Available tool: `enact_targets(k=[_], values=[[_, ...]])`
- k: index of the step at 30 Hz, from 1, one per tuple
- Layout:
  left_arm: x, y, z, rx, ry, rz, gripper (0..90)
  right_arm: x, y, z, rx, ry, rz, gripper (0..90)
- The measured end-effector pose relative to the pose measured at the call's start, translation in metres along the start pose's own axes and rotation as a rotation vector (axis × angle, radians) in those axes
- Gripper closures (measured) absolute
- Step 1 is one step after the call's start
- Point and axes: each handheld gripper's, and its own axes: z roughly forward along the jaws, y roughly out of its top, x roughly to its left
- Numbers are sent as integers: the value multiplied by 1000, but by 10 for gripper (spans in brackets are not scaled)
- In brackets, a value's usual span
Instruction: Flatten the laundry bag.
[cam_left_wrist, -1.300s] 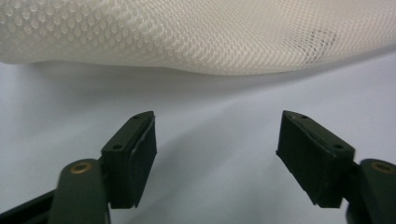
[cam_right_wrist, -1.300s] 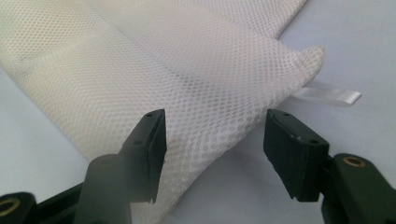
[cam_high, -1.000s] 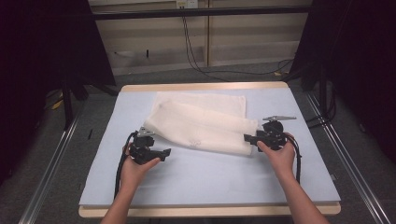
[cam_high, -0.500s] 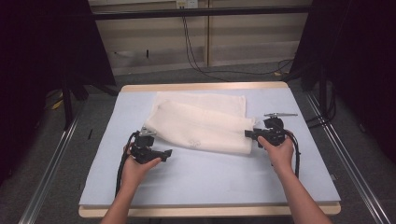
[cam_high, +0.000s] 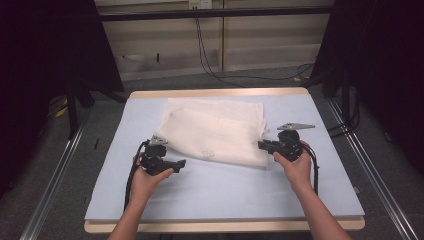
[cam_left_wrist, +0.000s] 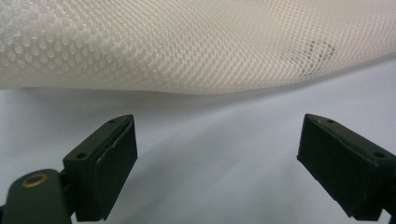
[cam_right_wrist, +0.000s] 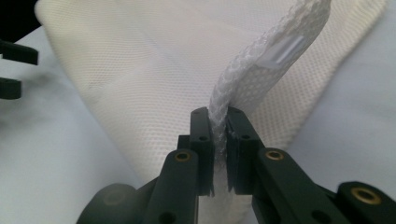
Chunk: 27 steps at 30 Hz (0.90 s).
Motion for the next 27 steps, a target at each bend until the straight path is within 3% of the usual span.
enact_targets(k=[6,8,10,13,23,25,27], values=[[-4,2,0,-9,-12,2,117,15,-6,-1,-19,55,-80,823],[-5,5,-1,3,-21,22,118,22,-10,-1,-4,61,-119,822],[-7,5,0,-16,-25,4,119,29,-14,-1,5,77,-150,822],[-9,7,0,-11,-32,17,118,35,-22,0,23,98,-180,817],[-15,14,5,-17,-66,15,118,48,-39,3,59,137,-244,808],[-18,15,7,-35,-78,-2,118,49,-41,3,63,142,-250,806],[-19,18,8,-29,-82,17,119,50,-46,4,69,156,-250,804]])
